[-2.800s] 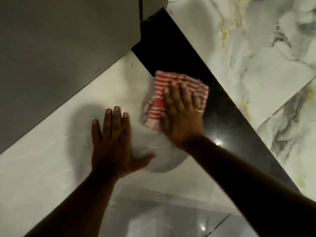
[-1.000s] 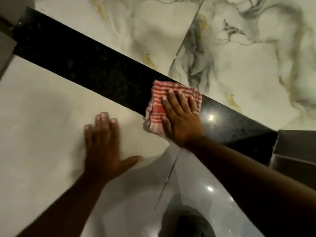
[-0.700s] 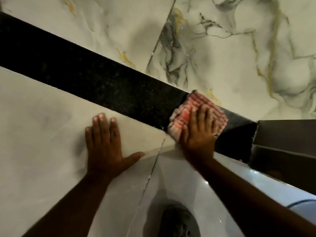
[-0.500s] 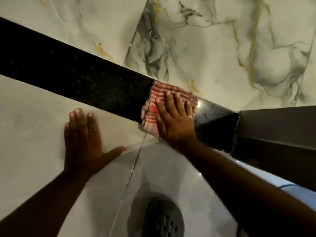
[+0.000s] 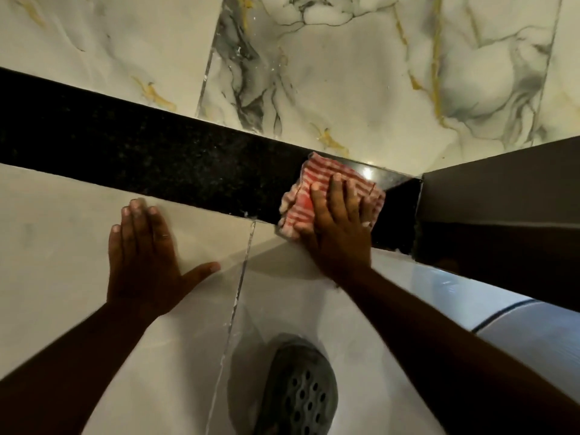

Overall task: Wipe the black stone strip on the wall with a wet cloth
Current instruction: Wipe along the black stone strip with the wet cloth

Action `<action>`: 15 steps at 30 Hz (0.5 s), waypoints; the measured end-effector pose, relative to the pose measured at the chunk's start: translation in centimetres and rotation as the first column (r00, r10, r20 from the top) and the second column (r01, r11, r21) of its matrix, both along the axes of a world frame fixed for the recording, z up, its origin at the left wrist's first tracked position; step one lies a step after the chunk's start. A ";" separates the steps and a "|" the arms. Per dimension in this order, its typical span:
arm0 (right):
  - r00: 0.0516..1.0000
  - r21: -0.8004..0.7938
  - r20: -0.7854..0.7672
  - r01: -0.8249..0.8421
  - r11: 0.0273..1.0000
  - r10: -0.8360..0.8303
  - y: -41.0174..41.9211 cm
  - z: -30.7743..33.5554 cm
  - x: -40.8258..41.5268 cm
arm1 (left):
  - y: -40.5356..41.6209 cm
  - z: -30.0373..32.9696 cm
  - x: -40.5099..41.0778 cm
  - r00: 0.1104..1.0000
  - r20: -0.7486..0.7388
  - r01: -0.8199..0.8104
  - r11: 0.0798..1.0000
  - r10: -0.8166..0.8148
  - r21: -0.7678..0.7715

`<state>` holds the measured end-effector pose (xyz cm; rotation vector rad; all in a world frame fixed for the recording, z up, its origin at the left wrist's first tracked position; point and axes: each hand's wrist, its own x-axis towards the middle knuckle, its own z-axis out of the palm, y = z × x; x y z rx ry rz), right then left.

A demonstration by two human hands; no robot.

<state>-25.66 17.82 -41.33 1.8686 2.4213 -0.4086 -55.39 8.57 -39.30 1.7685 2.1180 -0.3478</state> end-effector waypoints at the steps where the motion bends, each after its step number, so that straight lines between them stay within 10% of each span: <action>1: 0.999 0.018 -0.002 0.052 0.999 -0.052 0.8 -0.3 1.3 | -0.1 0.0 -0.2 1.000 0.002 0.008 1.000 -0.008 -0.009; 7: 0.924 -0.001 -0.010 0.383 0.924 -0.383 2.8 0.7 4.0 | 0.5 0.4 -0.6 0.999 -0.010 0.044 0.998 -0.044 -0.047; 15: 0.894 -0.165 -0.301 0.293 0.942 -0.331 3.4 6.0 4.2 | 2.7 4.7 2.7 0.994 -0.039 0.100 0.984 -0.107 -0.151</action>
